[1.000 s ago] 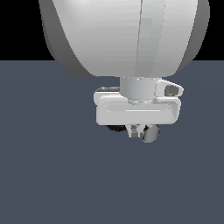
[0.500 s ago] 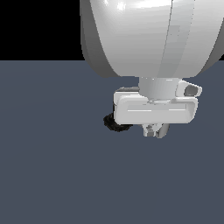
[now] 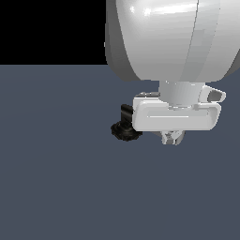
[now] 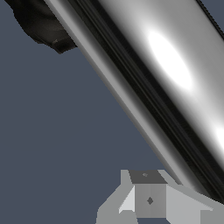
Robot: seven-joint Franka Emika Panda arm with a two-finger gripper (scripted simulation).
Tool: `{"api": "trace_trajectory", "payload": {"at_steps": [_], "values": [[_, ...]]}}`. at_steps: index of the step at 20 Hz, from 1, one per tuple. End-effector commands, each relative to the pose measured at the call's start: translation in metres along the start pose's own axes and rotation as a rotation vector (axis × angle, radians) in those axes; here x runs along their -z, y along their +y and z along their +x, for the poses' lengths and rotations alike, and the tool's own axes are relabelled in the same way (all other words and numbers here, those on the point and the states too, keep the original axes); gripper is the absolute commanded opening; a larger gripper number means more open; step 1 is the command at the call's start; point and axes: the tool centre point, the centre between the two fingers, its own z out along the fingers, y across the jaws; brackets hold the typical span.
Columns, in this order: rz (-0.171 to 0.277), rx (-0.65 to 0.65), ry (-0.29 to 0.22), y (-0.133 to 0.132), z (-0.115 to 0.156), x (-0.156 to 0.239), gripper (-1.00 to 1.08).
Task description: Turn on the faucet by rotating a designated handle.
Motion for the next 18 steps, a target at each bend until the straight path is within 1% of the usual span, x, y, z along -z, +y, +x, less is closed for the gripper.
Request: {"api": "trace_trajectory", "payload": {"at_steps": [1, 18], "values": [[-0.004, 0.006, 0.008, 0.006, 0.012, 0.001, -1.00], [-0.006, -0.001, 0.013, 0.050, 0.058, 0.004, -1.00]]}}
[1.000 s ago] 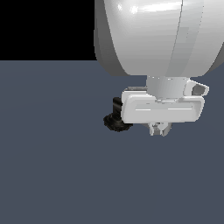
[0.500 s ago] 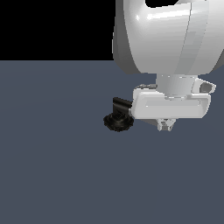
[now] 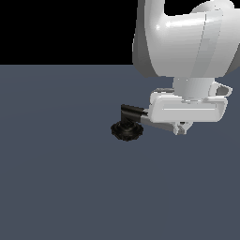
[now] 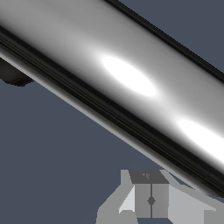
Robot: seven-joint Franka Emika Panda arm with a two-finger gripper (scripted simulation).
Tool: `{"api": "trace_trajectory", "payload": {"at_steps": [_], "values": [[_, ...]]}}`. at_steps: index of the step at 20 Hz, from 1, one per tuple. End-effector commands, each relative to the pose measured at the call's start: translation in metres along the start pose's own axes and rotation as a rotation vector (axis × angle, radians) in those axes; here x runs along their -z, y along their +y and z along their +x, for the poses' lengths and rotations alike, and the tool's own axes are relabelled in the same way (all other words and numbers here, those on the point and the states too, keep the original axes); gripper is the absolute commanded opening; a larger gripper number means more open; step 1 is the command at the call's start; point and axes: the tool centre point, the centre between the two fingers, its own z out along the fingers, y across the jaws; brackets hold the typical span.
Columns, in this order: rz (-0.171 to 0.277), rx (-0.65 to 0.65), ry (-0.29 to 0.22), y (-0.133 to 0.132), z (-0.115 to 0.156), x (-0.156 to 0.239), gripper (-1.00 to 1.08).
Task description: Turn on the faucet by rotating a designated handle.
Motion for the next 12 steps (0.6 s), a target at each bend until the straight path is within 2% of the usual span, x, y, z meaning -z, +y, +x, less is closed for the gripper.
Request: {"api": "trace_trajectory", "payload": {"at_steps": [1, 12], "values": [[-0.003, 0.021, 0.013, -0.002, 0.017, 0.003, -1.00], [-0.005, 0.017, 0.016, 0.025, 0.045, 0.005, -1.00]]}}
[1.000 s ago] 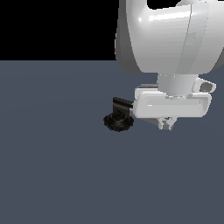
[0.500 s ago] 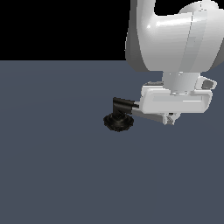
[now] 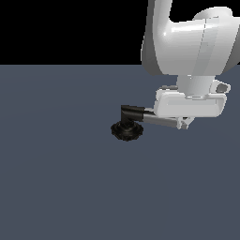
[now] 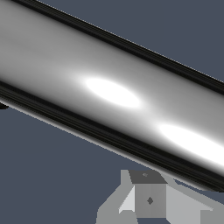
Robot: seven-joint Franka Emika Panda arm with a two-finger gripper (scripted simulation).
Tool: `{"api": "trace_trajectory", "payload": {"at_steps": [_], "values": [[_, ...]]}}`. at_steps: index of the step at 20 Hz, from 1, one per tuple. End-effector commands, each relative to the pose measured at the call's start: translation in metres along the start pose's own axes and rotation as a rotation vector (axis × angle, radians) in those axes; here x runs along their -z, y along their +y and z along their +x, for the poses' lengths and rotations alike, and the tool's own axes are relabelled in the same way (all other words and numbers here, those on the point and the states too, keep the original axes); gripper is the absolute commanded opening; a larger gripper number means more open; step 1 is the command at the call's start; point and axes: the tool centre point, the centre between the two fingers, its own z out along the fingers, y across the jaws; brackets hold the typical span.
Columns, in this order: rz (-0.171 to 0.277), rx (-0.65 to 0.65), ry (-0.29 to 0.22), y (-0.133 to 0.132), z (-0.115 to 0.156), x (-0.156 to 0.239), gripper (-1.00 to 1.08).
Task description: Turn on the faucet by rotating a designated handle.
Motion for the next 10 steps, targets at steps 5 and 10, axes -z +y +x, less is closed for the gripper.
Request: {"api": "trace_trajectory", "payload": {"at_steps": [5, 10], "values": [[-0.005, 0.011, 0.015, 0.011, 0.025, 0.004, -1.00], [-0.006, 0.009, 0.017, 0.023, 0.037, 0.006, -1.00]]}}
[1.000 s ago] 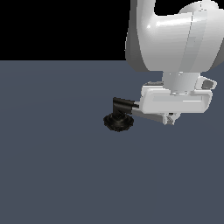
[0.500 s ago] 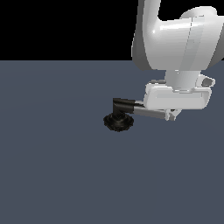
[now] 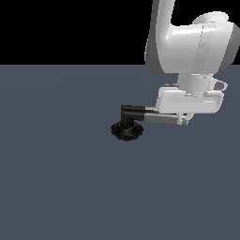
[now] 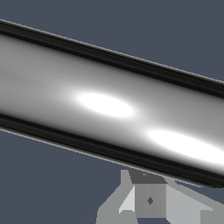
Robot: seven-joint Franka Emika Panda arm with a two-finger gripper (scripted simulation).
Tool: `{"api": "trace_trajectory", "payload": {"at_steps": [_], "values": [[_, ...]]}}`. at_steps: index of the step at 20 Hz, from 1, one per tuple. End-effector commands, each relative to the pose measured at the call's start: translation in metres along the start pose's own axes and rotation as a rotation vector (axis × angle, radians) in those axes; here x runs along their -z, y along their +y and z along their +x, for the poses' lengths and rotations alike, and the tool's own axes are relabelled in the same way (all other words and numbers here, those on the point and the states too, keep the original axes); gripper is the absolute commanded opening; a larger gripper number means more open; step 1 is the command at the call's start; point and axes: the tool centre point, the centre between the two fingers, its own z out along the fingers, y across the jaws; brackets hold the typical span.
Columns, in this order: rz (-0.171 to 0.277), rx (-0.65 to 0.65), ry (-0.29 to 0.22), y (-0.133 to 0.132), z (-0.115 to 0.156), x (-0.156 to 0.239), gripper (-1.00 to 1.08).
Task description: Turn on the faucet by rotating a designated handle.
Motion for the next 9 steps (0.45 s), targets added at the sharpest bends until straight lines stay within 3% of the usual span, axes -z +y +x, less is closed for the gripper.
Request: {"api": "trace_trajectory", "payload": {"at_steps": [1, 9], "values": [[-0.008, -0.002, 0.014, 0.010, 0.011, 0.005, -1.00], [-0.009, -0.005, 0.016, 0.025, 0.027, 0.006, -1.00]]}}
